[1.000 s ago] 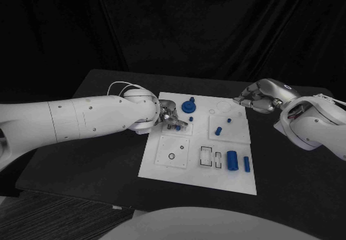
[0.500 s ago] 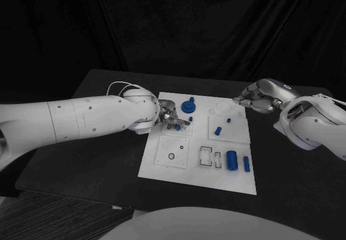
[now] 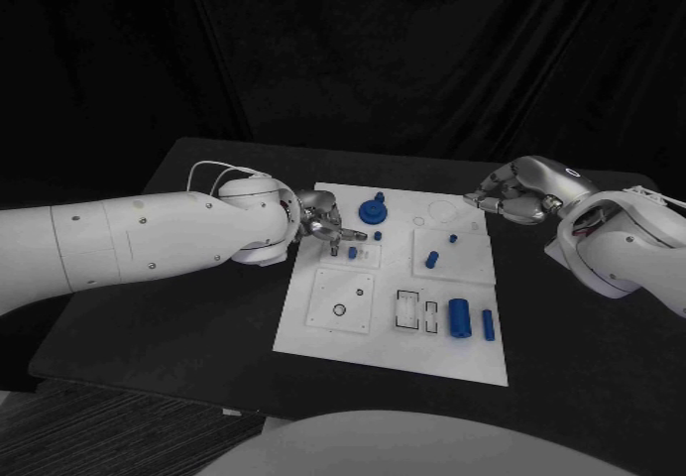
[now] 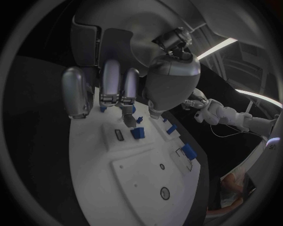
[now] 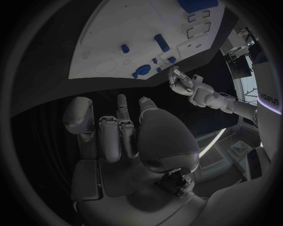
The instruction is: Assemble the parts on the task board
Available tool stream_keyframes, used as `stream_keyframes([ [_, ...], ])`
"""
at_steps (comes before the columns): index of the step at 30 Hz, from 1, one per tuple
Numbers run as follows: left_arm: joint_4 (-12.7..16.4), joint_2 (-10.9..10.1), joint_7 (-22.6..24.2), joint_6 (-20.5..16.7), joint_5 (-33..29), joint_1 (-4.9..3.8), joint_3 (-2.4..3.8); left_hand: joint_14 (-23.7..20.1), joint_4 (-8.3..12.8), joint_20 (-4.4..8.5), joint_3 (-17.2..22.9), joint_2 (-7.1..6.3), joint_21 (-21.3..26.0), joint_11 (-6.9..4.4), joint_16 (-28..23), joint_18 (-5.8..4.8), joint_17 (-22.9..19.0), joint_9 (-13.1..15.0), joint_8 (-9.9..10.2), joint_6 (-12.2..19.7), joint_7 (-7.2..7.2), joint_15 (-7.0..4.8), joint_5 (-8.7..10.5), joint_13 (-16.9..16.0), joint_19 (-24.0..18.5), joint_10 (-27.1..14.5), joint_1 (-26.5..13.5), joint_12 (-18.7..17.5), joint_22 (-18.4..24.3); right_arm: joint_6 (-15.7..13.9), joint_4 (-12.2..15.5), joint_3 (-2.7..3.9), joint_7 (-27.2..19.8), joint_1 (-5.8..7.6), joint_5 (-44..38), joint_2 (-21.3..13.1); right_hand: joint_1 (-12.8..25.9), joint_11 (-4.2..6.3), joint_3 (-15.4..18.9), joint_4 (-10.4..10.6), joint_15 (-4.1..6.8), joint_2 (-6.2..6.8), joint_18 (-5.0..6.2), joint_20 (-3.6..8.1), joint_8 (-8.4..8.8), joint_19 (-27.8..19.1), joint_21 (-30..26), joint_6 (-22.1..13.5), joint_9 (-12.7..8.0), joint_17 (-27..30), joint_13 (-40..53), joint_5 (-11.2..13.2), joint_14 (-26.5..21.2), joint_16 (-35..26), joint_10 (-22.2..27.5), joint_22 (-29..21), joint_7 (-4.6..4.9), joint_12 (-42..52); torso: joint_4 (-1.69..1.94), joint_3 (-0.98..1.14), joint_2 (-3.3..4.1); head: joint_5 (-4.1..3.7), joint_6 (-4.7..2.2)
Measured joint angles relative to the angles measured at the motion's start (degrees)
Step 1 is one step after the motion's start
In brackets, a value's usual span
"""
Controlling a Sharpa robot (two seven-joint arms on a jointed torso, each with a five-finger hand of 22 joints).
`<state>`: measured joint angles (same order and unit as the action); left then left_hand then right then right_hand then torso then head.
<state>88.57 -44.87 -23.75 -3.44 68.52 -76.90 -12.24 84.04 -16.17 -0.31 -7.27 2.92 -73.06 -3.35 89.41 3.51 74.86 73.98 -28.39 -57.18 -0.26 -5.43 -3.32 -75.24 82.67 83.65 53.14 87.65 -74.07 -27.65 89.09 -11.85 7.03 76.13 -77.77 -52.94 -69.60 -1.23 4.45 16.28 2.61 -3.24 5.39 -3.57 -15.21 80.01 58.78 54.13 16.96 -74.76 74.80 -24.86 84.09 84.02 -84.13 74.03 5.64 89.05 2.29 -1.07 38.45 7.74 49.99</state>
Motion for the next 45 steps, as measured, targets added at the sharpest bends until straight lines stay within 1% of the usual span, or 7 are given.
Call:
stream_keyframes([
  [4, 2.58, -2.46, 1.30, -4.73, 2.62, -1.51, 0.11, 0.00, -0.02, -0.51, 0.02, 0.24, -1.03, 0.20, 0.00, -0.01, 0.00, 0.00, 1.57, 3.67, -0.29, 0.01, -0.09, 0.00, 0.53, 0.18, 3.36, 0.67, 0.00, -0.07, 0.13, 0.00, 0.00, 0.00, 0.00, -0.29, 0.00, 0.00, 0.00, 0.00, 0.00, 0.00, 0.00, 0.00, 0.00, 0.00, 0.00, 0.00, 0.00, 0.00, 0.00, 0.00, 0.00, 0.00, 0.00, 0.00, 0.00, 0.00, 0.00, 0.00, -0.01, 0.03, 0.00],
  [10, 6.15, -5.70, 4.72, -13.02, 5.55, -2.14, 0.08, 0.01, 0.02, -0.54, -0.01, 0.09, -2.31, 1.35, 0.00, -0.01, 0.00, -1.44, 6.85, 7.60, -1.76, 0.05, -4.87, 0.00, 0.52, 0.11, 8.02, 1.32, 0.00, -0.70, 1.13, 0.00, -0.18, 0.00, 0.00, -1.21, 0.00, 0.00, 0.00, 0.00, 0.00, 0.00, 0.00, 0.00, 0.00, 0.01, 0.00, 0.00, 0.00, 0.00, 0.00, 0.00, 0.00, 0.00, 0.00, 0.00, 0.00, 0.00, 0.00, 0.01, -0.02, 0.20, 0.00],
  [12, 7.39, -6.64, 6.37, -15.92, 6.20, -2.08, 0.06, -0.73, 0.30, -1.22, -0.29, 0.12, -2.71, 1.67, 0.00, -0.01, 0.00, -4.81, 9.43, 7.92, -2.13, 0.76, -9.07, 0.00, 1.20, 0.42, 12.48, 1.32, 0.00, -1.33, 1.73, 0.00, -0.43, 0.00, 0.00, -1.71, 0.00, 0.00, 0.00, 0.00, 0.00, 0.00, 0.00, 0.00, 0.00, 0.01, 0.01, 0.01, 0.01, 0.00, 0.00, 0.00, 0.00, 0.01, 0.00, 0.00, 0.00, 0.00, 0.00, 0.01, -0.03, 0.26, 0.00],
  [15, 8.59, -7.65, 8.42, -19.53, 6.98, -1.05, 0.09, -0.39, 0.30, -1.26, -0.29, 0.40, -3.03, 1.74, 0.00, -0.01, 0.00, -8.38, 12.07, 7.38, -2.63, 1.04, -11.21, 0.00, 1.20, 0.48, 16.81, 1.32, 0.00, -2.58, 2.80, 0.00, -1.08, 0.00, 0.02, -2.43, 0.00, 0.00, 0.01, 0.00, 0.00, 0.00, 0.00, 0.00, 0.00, 0.02, 0.01, 0.01, 0.05, 0.00, 0.00, -1.11, 0.00, 0.01, 0.00, 0.00, -0.01, 0.00, -0.03, 0.03, -0.06, 0.21, 0.00],
  [23, 7.93, -6.72, 9.23, -21.88, 8.28, 3.36, 0.01, -0.09, 0.29, -2.49, -0.29, 0.39, -3.01, 3.60, 0.00, -0.01, 0.00, -23.02, 22.79, 7.22, -4.87, 2.38, -9.72, 0.00, 1.01, 0.10, 18.61, 1.27, 0.00, -4.89, 3.78, 0.00, -2.46, -0.01, 0.10, -2.88, 0.00, 0.00, 0.01, 0.00, 0.00, 0.00, 0.00, 0.00, 0.00, 0.03, 0.01, 0.01, 0.08, 0.00, 0.00, -2.43, 0.00, 0.02, 0.00, 0.00, -0.01, 0.00, 0.02, 0.11, -0.19, 0.28, 0.00],
  [29, 7.32, -5.26, 7.31, -20.87, 10.33, 5.80, -0.05, -0.09, 0.28, -3.08, -0.29, 0.40, -2.91, 3.57, 0.00, -0.01, 0.00, -25.54, 22.77, 4.10, -4.43, 2.38, -8.18, 0.00, 1.61, 0.08, 18.57, 1.28, 0.00, -5.48, 3.79, 0.01, -2.90, -0.31, 0.14, -2.81, -0.01, 0.00, 0.01, 0.00, 0.00, 0.00, -0.01, 0.00, 0.00, 0.04, 0.01, 0.01, 0.09, 0.00, 0.00, -3.98, 0.00, 0.01, 0.00, 0.00, -0.01, 0.00, 0.14, 0.12, -0.26, 0.14, 0.00],
  [45, 6.94, -4.02, 1.13, -17.05, 14.73, 7.57, -0.01, -0.09, -0.11, -2.64, -0.70, 0.85, -2.24, 2.73, 0.00, 0.00, 0.00, -25.14, 19.83, 2.31, -3.63, 2.35, -8.20, 0.00, 1.17, 0.10, 16.61, 1.27, 0.00, -5.43, 3.53, 0.00, -2.98, -0.62, 0.20, -2.68, -0.01, 0.00, 0.01, 0.00, 0.00, 0.01, -0.01, 0.00, 0.00, 0.04, 0.01, 0.01, 0.10, 0.00, 0.00, -3.98, 0.00, 0.01, 0.00, 0.00, -0.01, 0.00, 0.53, 0.21, -1.51, 0.09, 0.00],
])
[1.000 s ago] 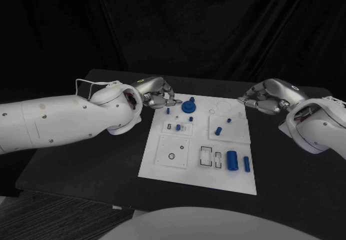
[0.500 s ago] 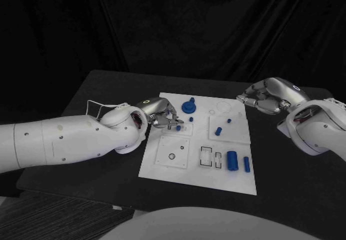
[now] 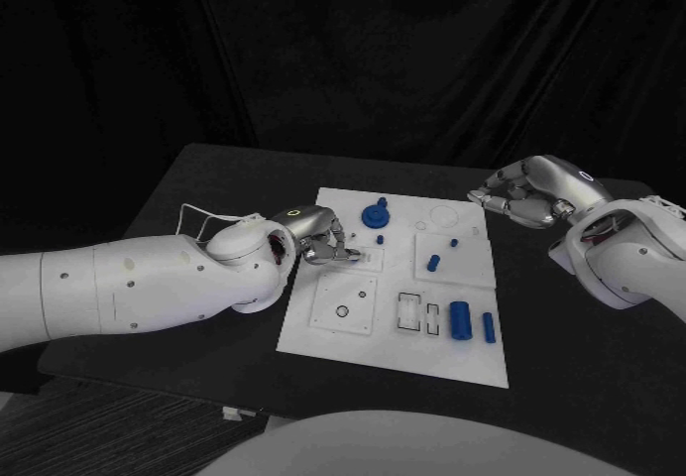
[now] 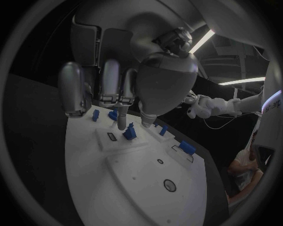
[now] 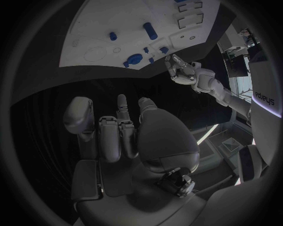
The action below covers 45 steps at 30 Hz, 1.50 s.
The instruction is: Assemble the parts on the task board
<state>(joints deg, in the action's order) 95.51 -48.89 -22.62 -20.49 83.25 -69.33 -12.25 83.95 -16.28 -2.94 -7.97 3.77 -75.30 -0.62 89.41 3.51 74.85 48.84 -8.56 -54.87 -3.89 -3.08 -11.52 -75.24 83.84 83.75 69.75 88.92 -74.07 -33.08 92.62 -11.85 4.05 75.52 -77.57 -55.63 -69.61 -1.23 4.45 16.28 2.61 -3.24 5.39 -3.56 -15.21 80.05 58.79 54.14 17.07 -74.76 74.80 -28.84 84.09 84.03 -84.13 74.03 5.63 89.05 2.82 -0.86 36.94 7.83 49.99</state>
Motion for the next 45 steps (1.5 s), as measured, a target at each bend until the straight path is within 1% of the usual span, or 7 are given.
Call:
stream_keyframes([
  [2, -0.15, 0.24, -0.48, 0.26, 0.50, 0.19, 0.00, 0.00, -0.22, 0.19, -0.23, 0.00, 0.00, 0.01, 0.00, 0.00, 0.00, 0.77, -0.44, -0.02, 0.01, -0.01, -0.01, 0.00, -0.18, -0.04, 0.00, 0.00, 0.00, 0.03, -0.09, 0.00, 0.02, 0.00, 0.01, 0.00, 0.00, 0.00, 0.00, 0.00, 0.00, 0.00, 0.00, 0.00, 0.00, 0.00, 0.00, 0.00, 0.00, 0.00, 0.00, 0.00, 0.00, 0.00, 0.00, 0.00, 0.00, 0.00, 0.02, 0.04, -0.16, -0.05, 0.00],
  [4, -0.29, 0.47, -0.84, 0.48, 0.89, 0.29, -0.02, -0.05, -0.22, 0.19, -0.23, -0.01, 0.01, -0.01, 0.00, 0.00, 0.00, 2.41, -2.02, -0.40, 0.41, -0.06, -0.01, 0.00, -0.17, -0.04, -0.01, 0.00, 0.00, 0.07, -0.11, 0.00, 0.04, -0.01, 0.01, -0.01, 0.00, 0.00, 0.00, 0.00, 0.00, 0.00, 0.00, 0.00, 0.00, 0.00, 0.00, 0.00, 0.00, 0.00, 0.00, 0.00, 0.00, 0.00, 0.00, 0.00, 0.00, 0.00, 0.03, 0.12, -0.37, -0.10, 0.00],
  [5, -0.44, 0.66, -1.07, 0.59, 1.13, 0.33, -0.02, -0.80, -0.22, 0.19, -0.23, -0.62, 0.65, -0.01, 0.00, 0.00, 0.00, 2.79, -2.61, -0.40, 0.41, -0.81, -0.01, 0.00, -0.17, -0.04, -0.62, 0.00, 0.00, 0.09, -0.13, 0.00, 0.06, -0.01, 0.01, -0.02, 0.00, 0.00, 0.00, 0.00, 0.00, 0.00, 0.00, 0.00, 0.00, 0.00, 0.00, 0.00, 0.00, 0.00, 0.00, 0.00, 0.00, 0.00, 0.00, 0.00, 0.00, 0.00, 0.03, 0.15, -0.46, -0.10, 0.00],
  [12, -1.36, 1.69, -1.91, 1.15, 2.04, 0.61, 0.00, -0.80, -0.22, 0.20, -0.23, -0.67, 0.67, -0.02, 0.00, 0.00, 0.00, 3.95, -3.09, -0.38, 0.41, -0.81, -0.55, 0.00, -0.17, -0.04, -0.68, 0.00, 0.00, 0.26, -0.21, 0.00, 0.12, -0.02, 0.03, 0.00, 0.00, 0.00, 0.00, 0.00, 0.00, 0.00, 0.00, 0.00, 0.00, 0.00, 0.00, 0.00, 0.01, 0.00, 0.00, 0.00, 0.00, 0.00, 0.00, 0.00, 0.00, 0.00, 0.01, 0.35, -0.77, 0.09, 0.00],
  [32, -4.39, 4.49, -2.50, 1.91, 2.83, 1.25, -0.01, -0.79, -0.22, 0.20, -0.23, -0.66, 0.67, -0.30, 0.00, 0.00, 0.00, 4.72, -3.77, -0.37, 0.42, -0.81, -1.04, 0.00, -0.17, 0.26, -0.68, -0.01, 0.00, 0.72, -0.50, 0.00, 0.24, -0.08, 0.04, 0.15, 0.00, 0.00, 0.00, 0.00, 0.00, 0.00, 0.00, 0.00, 0.00, 0.00, 0.00, 0.00, 0.01, 0.00, 0.00, 0.00, 0.00, 0.00, 0.00, 0.00, 0.00, 0.00, 0.01, 0.23, -0.76, 0.02, 0.00],
  [43, -5.11, 5.82, -2.50, 2.10, 2.90, 1.30, 0.00, -0.79, -0.22, 0.21, -0.23, -0.66, 0.67, -0.68, 0.00, 0.00, 0.00, 5.61, -5.08, -0.38, 0.43, -0.81, -3.23, 0.00, -0.16, -0.11, -0.69, -0.01, 0.00, 0.85, -0.65, 0.00, 0.29, -0.09, 0.04, 0.21, 0.00, 0.00, 0.01, 0.00, 0.00, 0.00, 0.00, 0.00, 0.00, 0.00, 0.00, 0.00, 0.01, 0.00, 0.00, 0.00, 0.00, 0.00, 0.00, 0.00, 0.00, 0.00, -0.02, 0.25, -0.80, 0.01, 0.00],
  [45, -5.19, 6.00, -2.50, 2.18, 2.91, 1.30, 0.00, -0.79, -0.22, 0.21, -0.23, -0.66, 0.67, -0.68, 0.00, 0.01, 0.00, 5.75, -5.09, -0.72, 0.73, -0.82, -3.23, 0.00, -0.16, -0.11, -0.69, -0.01, 0.00, 0.88, -0.66, 0.00, 0.30, -0.09, 0.04, 0.24, 0.00, 0.00, 1.75, -0.15, 0.00, 0.00, 0.00, 0.00, 0.00, 0.00, 0.00, 0.00, 0.01, 0.00, 0.00, 0.00, 0.00, 0.00, 0.00, 0.00, 0.00, 0.00, -0.03, 0.26, -0.80, 0.01, 0.00],
])
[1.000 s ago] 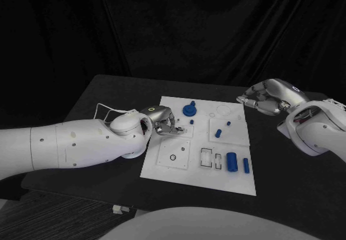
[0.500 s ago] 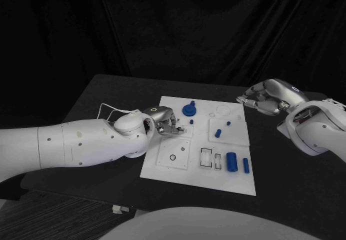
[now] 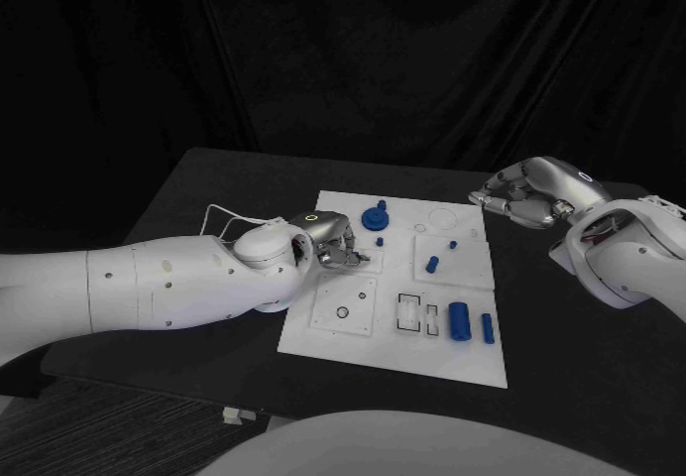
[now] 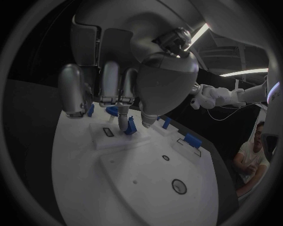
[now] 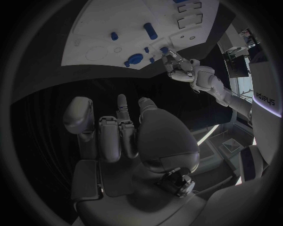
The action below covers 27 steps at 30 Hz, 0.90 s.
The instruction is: Assemble the parts on the task board
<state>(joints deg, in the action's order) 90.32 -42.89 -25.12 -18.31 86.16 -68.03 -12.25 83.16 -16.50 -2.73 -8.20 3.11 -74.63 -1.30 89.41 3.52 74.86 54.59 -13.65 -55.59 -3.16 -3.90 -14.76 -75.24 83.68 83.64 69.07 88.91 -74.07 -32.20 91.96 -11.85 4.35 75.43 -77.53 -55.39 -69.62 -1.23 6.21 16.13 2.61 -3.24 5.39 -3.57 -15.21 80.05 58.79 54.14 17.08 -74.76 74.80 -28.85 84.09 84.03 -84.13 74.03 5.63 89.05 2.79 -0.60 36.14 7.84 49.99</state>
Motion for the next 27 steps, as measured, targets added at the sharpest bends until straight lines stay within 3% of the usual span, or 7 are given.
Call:
stream_keyframes([
  [3, -0.15, 0.25, 0.00, 0.12, 0.01, 0.01, 0.00, 0.59, 0.00, 0.01, 0.00, 0.00, 0.00, -0.01, 0.00, -0.01, 0.00, 0.42, -0.55, -0.19, 0.20, -0.60, -0.28, 0.00, 0.00, -0.01, 0.00, 0.00, 0.00, 0.04, -0.01, 0.00, 0.01, 0.00, 0.00, 0.06, 0.00, 0.00, 0.05, -0.07, 0.00, 0.00, 0.00, 0.00, 0.00, 0.00, 0.00, 0.00, 0.00, 0.00, 0.00, 0.00, 0.00, 0.00, 0.00, 0.00, 0.00, 0.00, -0.01, -0.01, 0.00, 0.05, 0.00],
  [7, -0.41, 0.52, 0.00, 0.28, 0.03, 0.04, 0.00, 0.59, 0.00, 0.79, 0.00, -0.01, 0.00, -0.04, 0.00, -0.01, 0.00, 1.44, -1.33, -0.19, 0.20, -0.60, -1.77, 0.00, 0.79, 0.00, 0.01, 0.00, 0.00, 0.11, -0.02, 0.00, 0.02, -0.01, 0.00, 0.08, 0.00, 0.00, 0.05, -0.07, 0.00, 0.00, 0.00, 0.00, 0.00, 0.00, 0.00, 0.00, 0.00, 0.00, 0.00, 0.00, 0.00, 0.00, 0.00, 0.00, 0.00, 0.00, -0.04, -0.01, -0.01, 0.08, 0.00],
  [13, -0.75, 0.74, -0.21, 0.67, 0.04, 0.08, 0.00, 0.59, 0.00, 0.80, 0.00, -0.01, 0.00, -0.62, 0.00, -0.01, 0.00, 2.39, -2.65, -0.20, 0.22, -0.61, -4.26, 0.00, 0.78, 0.19, 0.03, 0.00, 0.00, 0.20, -0.02, 0.00, 0.05, -0.01, 0.01, 0.06, 0.00, 0.00, 0.05, -0.07, 0.00, 0.00, 0.01, 0.00, 0.00, 0.00, 0.00, 0.00, 0.00, 0.00, 0.00, 0.00, 0.00, 0.00, 0.00, 0.00, 0.00, 0.00, -0.07, 0.00, -0.03, 0.00, 0.00],
  [18, -1.06, 0.97, -0.52, 1.01, 0.05, 0.11, 0.00, 0.58, 0.00, 0.82, 0.01, 0.83, 0.00, -0.64, 0.00, -0.01, 0.00, 4.39, -3.77, -0.79, 1.42, -0.62, -7.69, 0.00, 0.78, 0.17, 0.91, 0.00, 0.00, 0.27, 0.01, 0.00, 0.09, -0.01, 0.01, 0.03, 0.00, 0.00, 0.05, -0.07, 0.00, 0.00, 0.01, 0.00, 0.00, 0.00, 0.00, 0.00, 0.00, 0.00, 0.00, 0.00, 0.00, 0.00, 0.00, 0.00, 0.00, 0.00, -0.07, 0.00, -0.04, -0.12, 0.00],
  [19, -1.13, 1.00, -0.59, 1.06, 0.06, 0.12, 0.00, 0.58, 0.00, 1.52, 0.01, 0.81, 0.00, -0.65, 0.00, -0.01, 0.00, 4.76, -3.99, -0.79, 1.42, -0.62, -8.21, 0.00, 0.05, 0.17, 0.93, 0.00, 0.00, 0.29, 0.01, 0.00, 0.09, -0.01, 0.01, 0.03, 0.00, 0.00, 0.05, -0.07, 0.00, 0.00, 0.00, 0.00, 0.00, 0.00, 0.00, 0.00, 0.00, 0.00, 0.00, 0.00, 0.00, 0.00, 0.00, 0.00, 0.00, 0.00, -0.07, 0.00, -0.04, -0.12, 0.00],
  [24, -1.39, 1.10, -0.80, 1.30, 0.06, 0.14, 0.00, -0.02, 0.00, 1.52, 0.02, 0.30, 0.01, -0.86, 0.00, -0.01, 0.00, 5.77, -4.49, -0.28, 1.92, -1.22, -12.46, -0.01, 0.10, -0.02, 2.98, 0.00, 0.00, 0.37, 0.03, 0.00, 0.13, -0.01, 0.02, 0.01, 0.00, 0.00, 0.05, -0.07, 0.00, 0.00, 0.00, 0.00, 0.00, 0.00, 0.00, 0.00, 0.00, 0.00, 0.00, 0.00, 0.00, 0.00, 0.00, 0.00, 0.00, 0.00, -0.07, 0.00, -0.04, -0.12, 0.00],
  [27, -1.48, 1.12, -0.89, 1.37, 0.07, 0.14, 0.00, 0.18, 0.00, 1.52, 0.03, 0.10, 0.01, -0.87, 0.00, -0.01, 0.00, 6.55, -5.28, -0.27, 1.94, -1.44, -12.91, -0.01, 0.10, -0.03, 4.08, 0.00, 0.00, 0.42, 0.03, 0.00, 0.15, -0.01, 0.02, 0.00, 0.00, 0.00, 0.05, -0.07, 0.00, 0.00, 0.00, 0.00, 0.00, 0.00, 0.00, 0.00, 0.00, 0.00, 0.00, 0.00, 0.00, 0.00, 0.00, 0.00, 0.00, 0.00, -0.08, 0.00, -0.05, -0.12, 0.00],
])
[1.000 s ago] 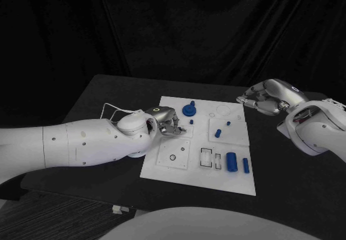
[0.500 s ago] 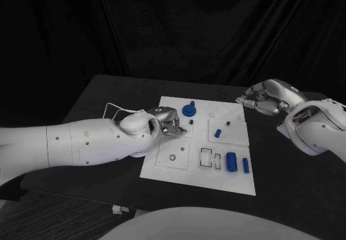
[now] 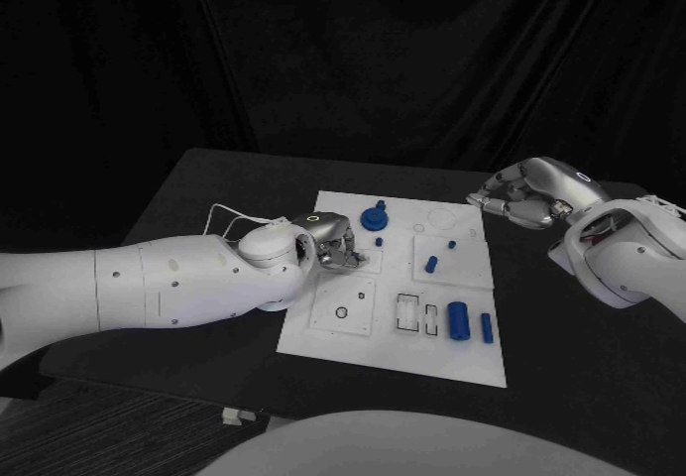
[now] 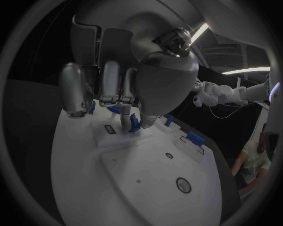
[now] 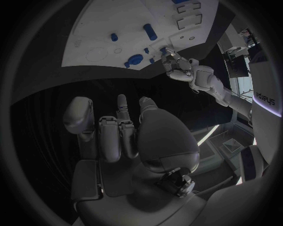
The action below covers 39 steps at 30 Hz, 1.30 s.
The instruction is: Assemble the parts on the task board
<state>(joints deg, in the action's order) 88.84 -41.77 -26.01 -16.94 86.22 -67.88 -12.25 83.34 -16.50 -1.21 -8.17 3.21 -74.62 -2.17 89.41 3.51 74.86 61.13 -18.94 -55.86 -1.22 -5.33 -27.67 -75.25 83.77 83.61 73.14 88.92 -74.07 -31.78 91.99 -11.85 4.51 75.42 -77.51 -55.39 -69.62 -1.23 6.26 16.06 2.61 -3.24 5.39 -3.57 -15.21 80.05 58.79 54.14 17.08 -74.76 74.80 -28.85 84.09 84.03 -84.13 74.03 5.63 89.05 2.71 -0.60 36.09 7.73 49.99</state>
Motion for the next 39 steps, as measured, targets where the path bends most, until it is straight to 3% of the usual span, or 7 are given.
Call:
stream_keyframes([
  [4, -0.06, 0.02, -0.03, 0.05, 0.00, 0.00, 0.00, 0.02, 0.30, 0.01, 2.99, -0.87, 0.42, -0.15, 0.00, 0.00, 0.00, 0.75, -0.04, 0.31, 0.28, 0.01, -2.22, 0.01, 0.00, 0.06, 1.13, 0.00, 0.00, 0.07, 0.00, 0.00, 0.03, 0.00, 0.00, 0.00, -0.01, 0.00, 0.00, 0.00, 0.00, 0.01, 0.00, 0.00, 0.00, 0.00, 0.00, 0.00, 0.00, 0.00, 0.00, 0.00, 0.00, 0.00, 0.00, 0.00, 0.00, 0.00, -0.03, -0.01, -0.01, 0.03, 0.00],
  [12, -0.11, 0.05, -0.03, 0.08, 0.01, 0.01, 0.02, 0.02, -0.33, 0.02, 8.40, -2.51, 0.42, -0.50, 0.00, 0.00, 0.00, 1.65, -0.04, 0.83, -0.25, 0.01, -2.37, 0.01, 0.00, 0.10, 2.40, 0.00, 0.00, 0.20, -0.03, 0.00, 0.10, -0.01, 0.00, 0.04, -1.18, 0.00, 0.00, 0.00, 0.00, 0.15, 0.00, 0.00, 0.00, 0.00, 0.00, 0.00, 0.00, 0.00, 0.00, 0.00, 0.00, 0.00, 0.00, 0.00, 0.00, 0.00, -0.03, 0.00, -0.02, 0.13, 0.00],
  [13, -0.14, 0.05, -0.03, 0.08, 0.01, 0.01, 0.02, 0.02, -0.20, 0.02, 12.25, -4.14, 0.42, -0.50, 0.00, 0.00, 0.00, 1.85, -0.04, 0.83, -0.25, 0.01, -2.97, 0.01, 0.00, 0.10, 1.33, 0.00, 0.00, 0.22, -0.03, 0.00, 0.10, -0.01, 0.00, 0.04, -1.18, 0.00, 0.00, 0.00, 0.00, 0.15, 0.00, 0.00, 0.00, 0.00, 0.00, 0.00, 0.00, 0.00, 0.00, 0.00, 0.00, 0.00, 0.00, 0.00, 0.00, 0.00, -0.03, 0.00, -0.03, 0.13, 0.00],
  [18, -0.23, 0.05, -0.03, 0.07, 0.02, 0.01, 0.02, 0.02, -0.48, 0.02, 13.27, -4.52, 0.43, -0.51, 0.00, 0.00, 0.00, 1.91, -0.04, 0.91, -0.33, 0.01, -3.47, 0.01, 0.00, 0.10, 0.92, 0.00, 0.00, 0.30, -0.05, 0.00, 0.13, -0.01, 0.00, 0.07, -1.18, 0.00, 0.00, 0.00, 0.00, 0.15, 0.00, 0.00, 0.00, -0.01, 0.00, 0.00, 0.00, 0.00, 0.00, -0.01, 0.00, 0.00, 0.00, 0.00, 0.00, 0.00, -0.03, 0.00, -0.04, 0.15, 0.00],
  [20, -0.28, 0.05, -0.03, 0.07, 0.02, 0.01, 0.02, 0.02, -0.42, 0.02, 16.83, -5.65, 0.42, -0.50, 0.00, 0.00, 0.00, 1.99, -0.04, 0.91, -0.33, 0.01, -3.47, 0.01, 0.00, 0.10, -0.22, 0.00, 0.00, 0.32, -0.05, 0.00, 0.14, -0.01, 0.00, 0.07, -1.18, 0.00, 0.00, 0.00, 0.00, 0.15, 0.00, 0.00, 0.00, -0.01, 0.00, 0.00, 0.00, 0.00, 0.00, -0.01, 0.00, 0.00, 0.00, 0.00, 0.00, 0.00, -0.03, 0.00, -0.04, 0.17, 0.00],
  [30, -0.22, -0.11, 0.05, -0.09, 0.02, 0.04, 0.00, 0.02, -0.40, 0.02, 16.84, -6.23, 0.43, -0.50, 0.00, 0.00, 0.00, 2.00, -0.04, 0.91, -0.32, 0.01, -3.47, 0.02, 0.00, 0.10, -0.80, 0.00, 0.00, 0.52, -0.08, 0.00, 0.21, -0.02, 0.00, 0.09, -1.18, 0.00, 0.00, 0.00, 0.00, 0.15, 0.00, 0.00, 0.00, -0.01, 0.00, 0.00, 0.00, 0.00, 0.00, -0.88, 0.00, 0.00, 0.00, 0.00, 0.00, 0.00, -0.03, 0.00, -0.04, 0.21, 0.00],
  [39, 0.03, -0.85, 0.65, -1.60, 0.04, 0.04, 0.00, 0.02, -0.49, 0.57, 24.42, -8.11, 0.42, -0.51, 0.00, 0.00, 0.00, 2.44, -0.03, 0.90, -0.33, 0.01, -3.48, 0.01, 0.57, 0.10, -2.73, 0.00, 0.00, 0.73, -0.06, 0.00, 0.32, -0.03, 0.00, 0.03, -1.19, 0.00, 0.00, 0.00, 0.00, 0.15, 0.01, 0.00, 0.00, -0.01, 0.00, 0.00, 0.00, 0.00, 0.00, -0.89, 0.00, 0.00, 0.00, 0.00, 0.00, 0.00, -0.06, 0.01, -0.04, 0.16, 0.00],
])
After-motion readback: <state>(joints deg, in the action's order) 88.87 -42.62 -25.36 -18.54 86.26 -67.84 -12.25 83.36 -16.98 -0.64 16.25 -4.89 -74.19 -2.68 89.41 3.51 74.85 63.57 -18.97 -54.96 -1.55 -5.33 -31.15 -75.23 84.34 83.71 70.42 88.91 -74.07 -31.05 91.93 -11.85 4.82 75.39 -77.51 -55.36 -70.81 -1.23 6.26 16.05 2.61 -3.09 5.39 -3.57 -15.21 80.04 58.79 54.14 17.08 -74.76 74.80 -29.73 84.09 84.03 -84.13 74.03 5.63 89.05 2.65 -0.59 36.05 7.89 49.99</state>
